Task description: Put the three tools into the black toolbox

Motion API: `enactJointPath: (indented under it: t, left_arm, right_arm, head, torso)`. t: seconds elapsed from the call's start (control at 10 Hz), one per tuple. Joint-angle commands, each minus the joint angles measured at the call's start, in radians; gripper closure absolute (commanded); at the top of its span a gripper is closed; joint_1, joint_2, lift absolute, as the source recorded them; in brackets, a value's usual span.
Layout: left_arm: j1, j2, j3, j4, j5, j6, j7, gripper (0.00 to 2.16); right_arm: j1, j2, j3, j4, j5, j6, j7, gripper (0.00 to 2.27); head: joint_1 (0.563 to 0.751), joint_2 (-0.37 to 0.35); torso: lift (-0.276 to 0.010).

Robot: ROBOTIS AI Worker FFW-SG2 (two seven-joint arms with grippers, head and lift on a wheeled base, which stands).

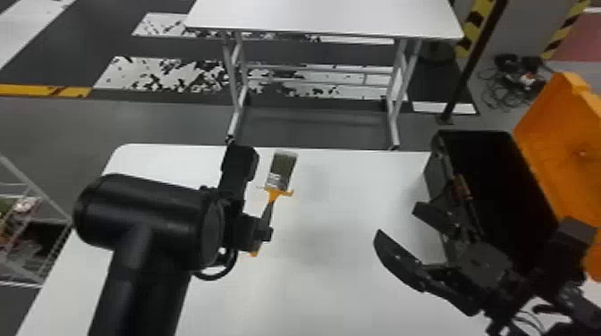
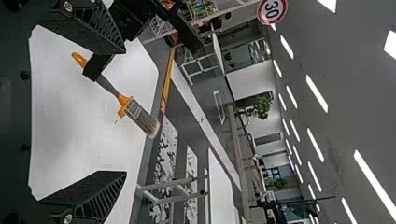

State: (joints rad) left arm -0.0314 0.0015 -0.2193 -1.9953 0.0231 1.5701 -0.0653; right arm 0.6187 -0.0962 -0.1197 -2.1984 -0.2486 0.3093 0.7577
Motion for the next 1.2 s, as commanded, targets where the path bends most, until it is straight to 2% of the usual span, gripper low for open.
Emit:
enactJointPath:
  t: [0.0, 0.6, 1.1]
  left_arm:
    - [0.054, -0.004, -0.002, -0.083, 0.011, 0.001, -0.007, 2.14]
    - [0.215, -0.004, -0.075, -0.300, 0.001, 0.001, 0.005, 2.14]
    - [0.245, -0.004, -0.111, -0.321, -0.011, 0.001, 0.010, 2.15]
  right_arm:
    - [-0.025, 0.001, 0.003, 0.011, 0.000, 0.031, 0.000, 0.08]
    - [-0.211, 0.007, 0.084, 0.134, 0.055, 0.236, -0.009, 0.08]
    - [-0.327, 0.026, 0.175, 0.264, 0.112, 0.282, -0.006, 0.08]
  head:
    - [0.695, -0.019]
    - [0.695, -0.038]
    - [0.695, 0.008]
  torso:
    - [-0.051]
    - [-0.051]
    - [-0.051]
